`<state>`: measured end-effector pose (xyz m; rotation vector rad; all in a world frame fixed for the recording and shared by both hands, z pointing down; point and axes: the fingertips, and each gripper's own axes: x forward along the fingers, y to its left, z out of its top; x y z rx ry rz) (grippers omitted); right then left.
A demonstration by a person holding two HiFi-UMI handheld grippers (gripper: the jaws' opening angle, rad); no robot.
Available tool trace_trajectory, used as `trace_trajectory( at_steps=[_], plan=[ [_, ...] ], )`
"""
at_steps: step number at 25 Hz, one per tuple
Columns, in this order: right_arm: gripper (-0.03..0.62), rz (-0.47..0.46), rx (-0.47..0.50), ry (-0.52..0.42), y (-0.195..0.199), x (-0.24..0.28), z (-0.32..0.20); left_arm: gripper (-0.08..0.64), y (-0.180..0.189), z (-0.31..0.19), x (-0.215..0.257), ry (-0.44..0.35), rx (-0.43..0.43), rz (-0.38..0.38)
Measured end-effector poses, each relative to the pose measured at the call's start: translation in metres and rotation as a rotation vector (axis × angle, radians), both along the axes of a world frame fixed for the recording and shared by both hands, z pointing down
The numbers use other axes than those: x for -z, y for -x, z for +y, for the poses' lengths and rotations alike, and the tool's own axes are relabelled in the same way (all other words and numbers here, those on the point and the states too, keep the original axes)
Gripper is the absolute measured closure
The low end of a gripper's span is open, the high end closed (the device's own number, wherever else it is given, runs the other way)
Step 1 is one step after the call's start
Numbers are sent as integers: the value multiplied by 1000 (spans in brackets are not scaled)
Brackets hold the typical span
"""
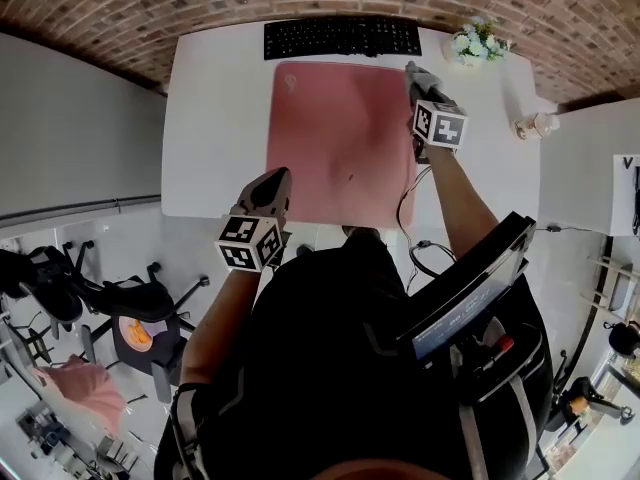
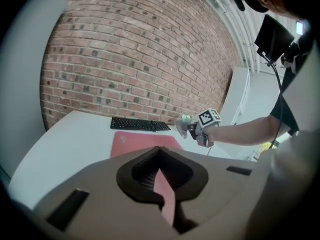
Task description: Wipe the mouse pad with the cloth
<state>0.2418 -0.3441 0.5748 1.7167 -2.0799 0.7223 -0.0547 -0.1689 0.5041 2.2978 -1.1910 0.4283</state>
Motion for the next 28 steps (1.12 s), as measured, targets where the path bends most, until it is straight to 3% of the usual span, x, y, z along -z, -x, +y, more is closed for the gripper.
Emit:
trace_trajectory(
  at_steps=[6,14,20,28],
  plan=[
    [563,-28,39,-230,34,115,62,555,33,15,58,-185,29,44],
    [563,-52,93,-406,95,224,187,555,71,62,123,-351,53,85],
    [563,-64,109,-465,134,258,254,555,84,95,148,-398,63,110],
    [563,-78,120,-478,143,268,281,555,84,116,171,-431,65,68]
  ],
)
